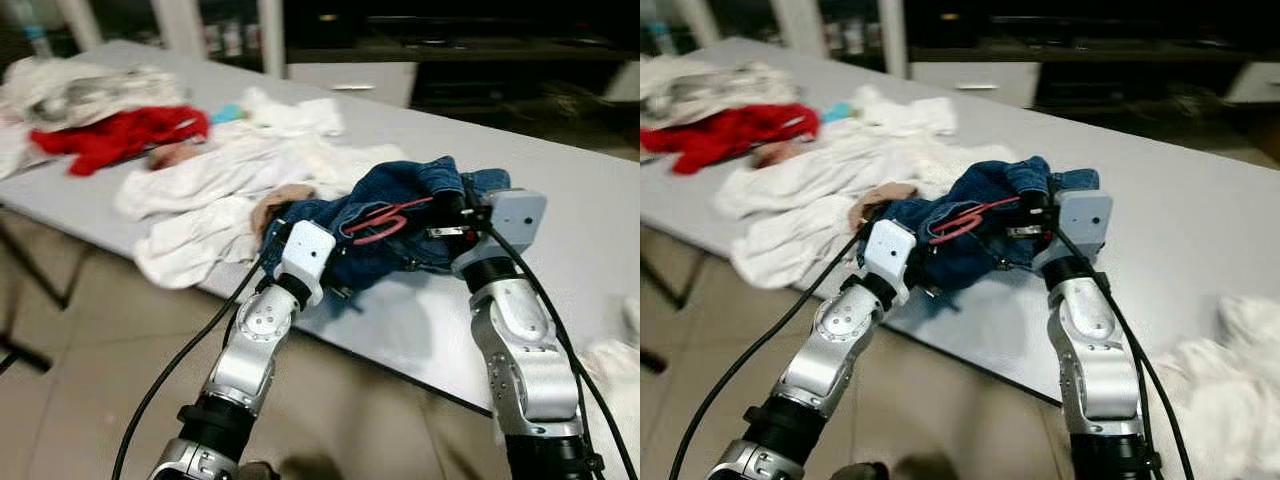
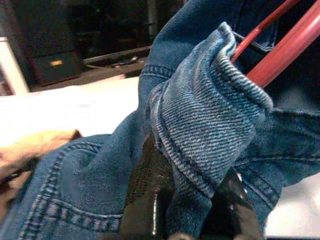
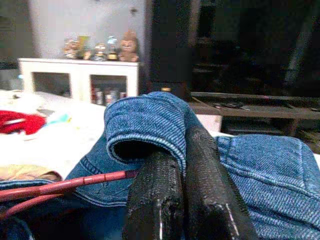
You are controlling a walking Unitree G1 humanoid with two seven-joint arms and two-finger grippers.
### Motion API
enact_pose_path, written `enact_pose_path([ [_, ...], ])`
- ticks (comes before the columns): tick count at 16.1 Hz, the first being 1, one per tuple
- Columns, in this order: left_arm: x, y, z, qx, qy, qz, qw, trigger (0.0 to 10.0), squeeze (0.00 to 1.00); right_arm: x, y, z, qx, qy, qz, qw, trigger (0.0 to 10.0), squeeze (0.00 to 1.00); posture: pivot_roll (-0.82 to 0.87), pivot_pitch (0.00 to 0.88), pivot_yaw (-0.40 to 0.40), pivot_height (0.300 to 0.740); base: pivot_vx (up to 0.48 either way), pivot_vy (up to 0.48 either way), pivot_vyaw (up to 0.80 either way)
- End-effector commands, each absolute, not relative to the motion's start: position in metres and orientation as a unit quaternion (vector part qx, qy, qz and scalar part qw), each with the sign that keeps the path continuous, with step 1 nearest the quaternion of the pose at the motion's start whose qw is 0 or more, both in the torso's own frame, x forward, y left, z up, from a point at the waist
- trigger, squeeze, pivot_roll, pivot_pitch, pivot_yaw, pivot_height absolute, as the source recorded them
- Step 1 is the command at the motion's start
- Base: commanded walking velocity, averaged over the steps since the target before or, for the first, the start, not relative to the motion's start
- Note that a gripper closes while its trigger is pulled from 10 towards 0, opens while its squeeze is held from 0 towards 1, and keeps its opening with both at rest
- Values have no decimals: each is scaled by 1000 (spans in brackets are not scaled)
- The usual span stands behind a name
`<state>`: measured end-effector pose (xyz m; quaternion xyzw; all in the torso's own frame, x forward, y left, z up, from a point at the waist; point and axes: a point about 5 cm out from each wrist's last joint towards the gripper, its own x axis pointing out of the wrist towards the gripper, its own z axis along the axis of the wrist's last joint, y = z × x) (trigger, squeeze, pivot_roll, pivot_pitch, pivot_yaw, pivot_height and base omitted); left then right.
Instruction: Hang hanger
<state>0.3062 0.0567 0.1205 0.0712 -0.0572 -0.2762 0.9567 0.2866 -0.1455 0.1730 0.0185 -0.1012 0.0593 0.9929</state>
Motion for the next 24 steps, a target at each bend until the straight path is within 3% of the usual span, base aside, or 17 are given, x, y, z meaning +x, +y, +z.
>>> enact_pose_path([
  [1, 305, 49, 144, 66, -116, -278, 951, 10000, 0, 289, -141, 159, 22, -63, 75, 995, 10000, 0, -88, 0, -14, 740, 0, 0, 800],
  [24, 316, 55, 161, 81, -164, -253, 950, 10000, 0, 297, -167, 169, -24, -96, -43, 994, 10000, 0, -84, 0, -16, 740, 0, 0, 800],
])
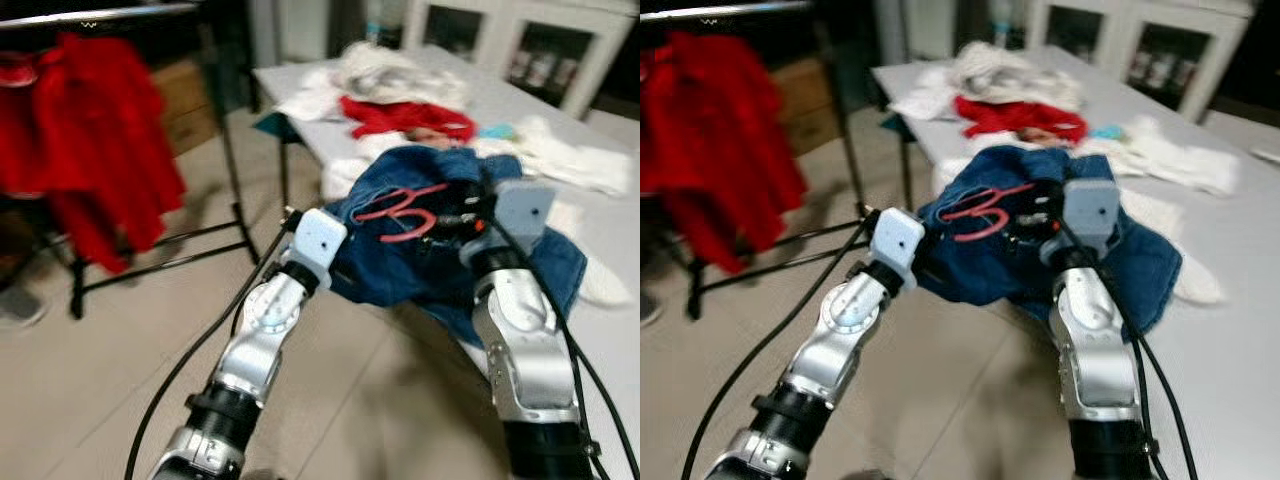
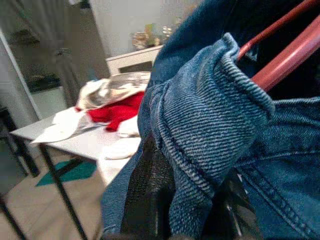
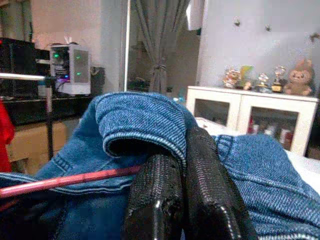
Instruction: Hang hanger
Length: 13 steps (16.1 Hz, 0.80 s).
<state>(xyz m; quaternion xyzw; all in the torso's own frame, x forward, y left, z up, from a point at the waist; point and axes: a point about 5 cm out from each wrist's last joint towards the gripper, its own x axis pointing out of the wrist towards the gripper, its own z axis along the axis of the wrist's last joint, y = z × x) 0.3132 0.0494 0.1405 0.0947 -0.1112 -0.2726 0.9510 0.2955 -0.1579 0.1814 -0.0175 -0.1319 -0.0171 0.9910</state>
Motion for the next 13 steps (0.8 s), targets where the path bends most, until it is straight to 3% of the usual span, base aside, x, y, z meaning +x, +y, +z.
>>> enact_pose_path([
  [1, 316, 55, 162, 81, -164, -252, 950, 10000, 0, 297, -167, 169, -25, -96, -46, 994, 10000, 0, -84, 0, -16, 740, 0, 0, 800],
  [7, 316, 57, 162, 71, -163, -244, 953, 10000, 0, 296, -164, 170, -15, -100, -27, 994, 10000, 0, -84, 0, -18, 740, 0, 0, 800],
  [13, 314, 61, 157, 45, -153, -239, 958, 10000, 0, 293, -142, 162, -1, -81, 63, 995, 10000, 0, -79, 0, -17, 740, 0, 0, 0],
])
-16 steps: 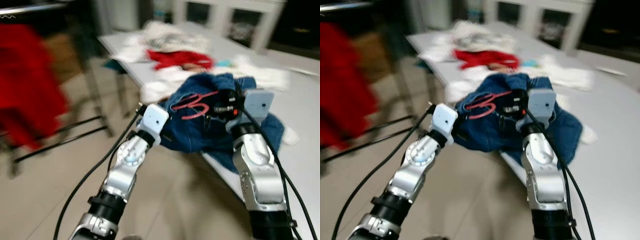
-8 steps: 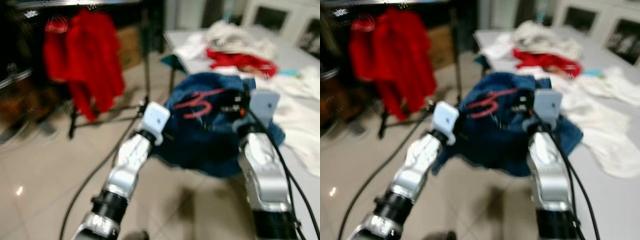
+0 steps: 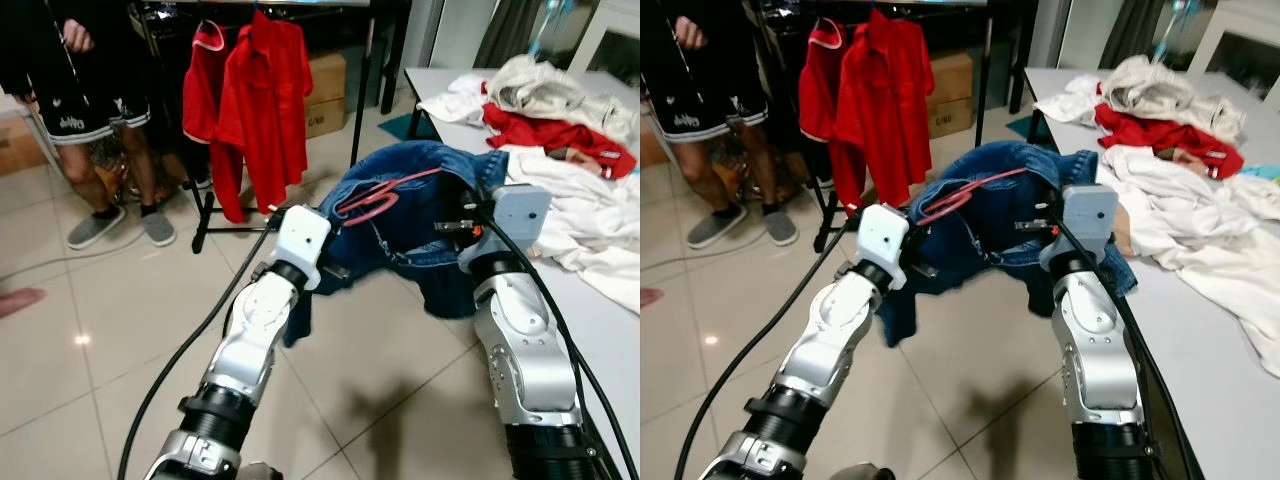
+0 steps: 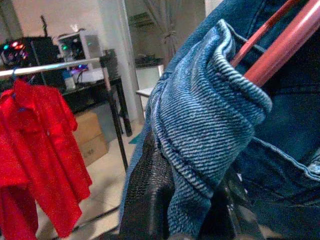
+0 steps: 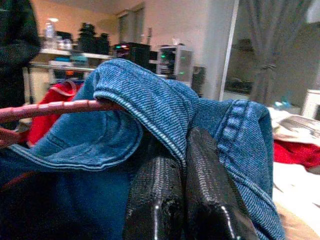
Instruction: Hang hanger
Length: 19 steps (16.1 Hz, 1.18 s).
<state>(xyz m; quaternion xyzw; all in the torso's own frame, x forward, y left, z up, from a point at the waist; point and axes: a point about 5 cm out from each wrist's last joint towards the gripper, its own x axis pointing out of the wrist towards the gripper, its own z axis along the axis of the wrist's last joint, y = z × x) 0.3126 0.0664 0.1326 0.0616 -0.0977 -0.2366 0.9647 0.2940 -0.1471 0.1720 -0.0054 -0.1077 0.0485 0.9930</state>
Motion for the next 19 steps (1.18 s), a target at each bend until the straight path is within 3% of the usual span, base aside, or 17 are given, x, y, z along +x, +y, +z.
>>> enact_pose_path([
  [1, 313, 63, 155, 37, -146, -233, 961, 10000, 0, 290, -138, 160, -13, -78, 85, 993, 10000, 0, -80, 0, -14, 740, 0, 0, 0],
  [7, 311, 76, 132, 29, -90, -211, 973, 10000, 0, 279, -144, 157, -65, -87, 96, 989, 10000, 0, -81, 0, -15, 740, 0, 0, 0],
  [13, 302, 91, 101, 9, -32, -206, 978, 10000, 0, 266, -109, 120, -71, -18, 217, 974, 10000, 0, -78, 0, -25, 740, 0, 0, 0],
  [19, 286, 102, 72, 18, 9, -204, 979, 10000, 0, 265, -99, 87, -76, 31, 242, 967, 10000, 0, -62, 0, -33, 740, 0, 0, 0],
])
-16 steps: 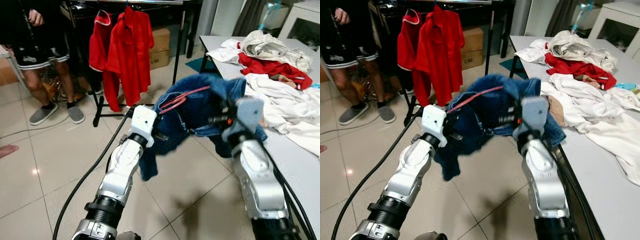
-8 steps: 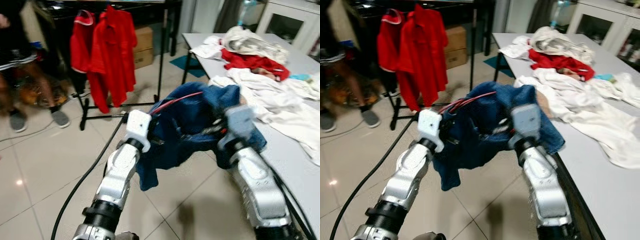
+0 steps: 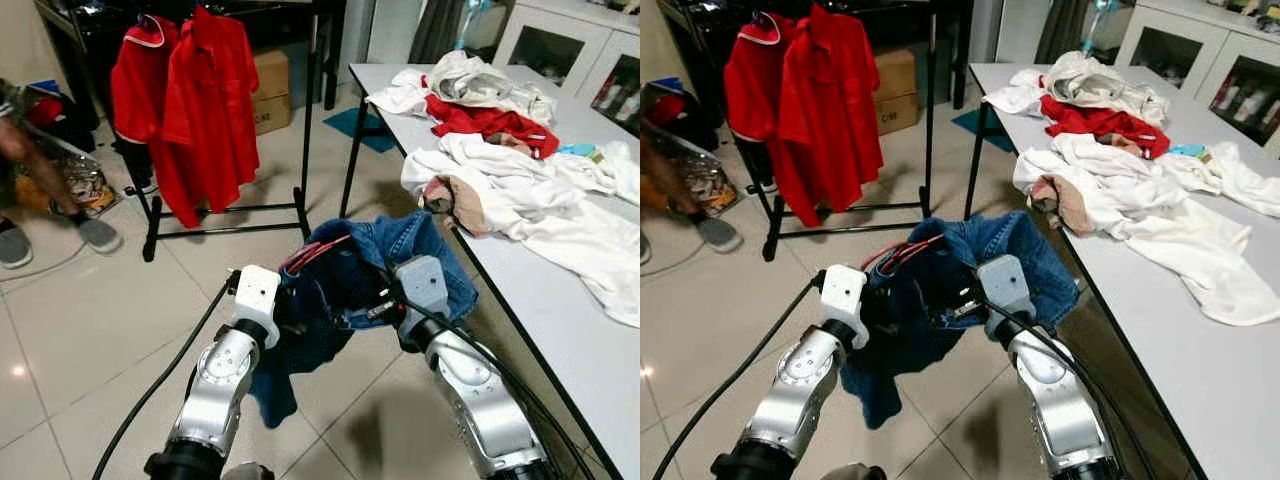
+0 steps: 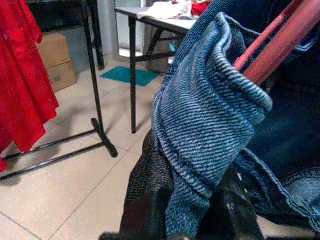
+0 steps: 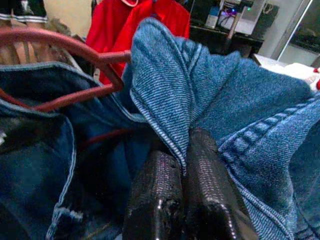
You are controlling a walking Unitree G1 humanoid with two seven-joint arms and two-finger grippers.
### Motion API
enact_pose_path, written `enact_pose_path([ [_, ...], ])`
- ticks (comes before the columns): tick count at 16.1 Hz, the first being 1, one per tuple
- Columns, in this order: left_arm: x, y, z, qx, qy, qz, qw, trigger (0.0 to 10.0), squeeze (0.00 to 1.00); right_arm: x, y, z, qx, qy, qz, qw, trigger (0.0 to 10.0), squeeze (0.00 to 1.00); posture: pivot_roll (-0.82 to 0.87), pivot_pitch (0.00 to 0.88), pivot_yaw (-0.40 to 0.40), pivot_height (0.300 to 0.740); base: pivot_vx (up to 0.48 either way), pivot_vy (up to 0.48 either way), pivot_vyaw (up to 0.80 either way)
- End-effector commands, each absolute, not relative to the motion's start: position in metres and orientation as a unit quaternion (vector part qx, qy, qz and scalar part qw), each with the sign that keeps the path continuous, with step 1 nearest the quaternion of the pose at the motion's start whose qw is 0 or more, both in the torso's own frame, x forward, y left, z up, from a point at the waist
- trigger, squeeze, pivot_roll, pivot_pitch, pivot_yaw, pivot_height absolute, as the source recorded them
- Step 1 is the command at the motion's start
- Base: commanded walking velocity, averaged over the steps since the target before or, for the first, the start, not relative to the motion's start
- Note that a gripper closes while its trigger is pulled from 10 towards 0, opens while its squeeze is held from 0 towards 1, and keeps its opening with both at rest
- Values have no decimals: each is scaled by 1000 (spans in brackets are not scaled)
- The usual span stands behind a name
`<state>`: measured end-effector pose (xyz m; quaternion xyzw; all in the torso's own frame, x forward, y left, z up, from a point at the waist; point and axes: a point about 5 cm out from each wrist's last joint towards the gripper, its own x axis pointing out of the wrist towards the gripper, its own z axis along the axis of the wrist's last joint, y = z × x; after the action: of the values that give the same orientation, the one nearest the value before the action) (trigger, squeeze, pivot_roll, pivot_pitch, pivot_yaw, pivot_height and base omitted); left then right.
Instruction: Hang hanger
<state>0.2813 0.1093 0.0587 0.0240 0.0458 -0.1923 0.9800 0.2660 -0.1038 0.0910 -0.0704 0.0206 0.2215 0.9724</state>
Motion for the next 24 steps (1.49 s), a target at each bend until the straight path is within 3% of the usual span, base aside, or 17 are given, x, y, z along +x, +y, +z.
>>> enact_pose_path([
  [1, 283, 103, 65, 20, 19, -204, 979, 10000, 0, 265, -99, 84, -79, 33, 244, 966, 10000, 0, -65, 0, -33, 740, 0, 0, 0],
  [8, 271, 116, 18, 28, 117, -188, 975, 10000, 0, 259, -104, 35, -104, 107, 250, 957, 10000, 0, -74, 0, -28, 740, 0, 0, 0],
  [24, 260, 144, -24, 17, 232, -123, 965, 10000, 0, 263, -100, -2, -134, 149, 243, 949, 10000, 0, -68, 0, -41, 740, 0, 0, 0],
])
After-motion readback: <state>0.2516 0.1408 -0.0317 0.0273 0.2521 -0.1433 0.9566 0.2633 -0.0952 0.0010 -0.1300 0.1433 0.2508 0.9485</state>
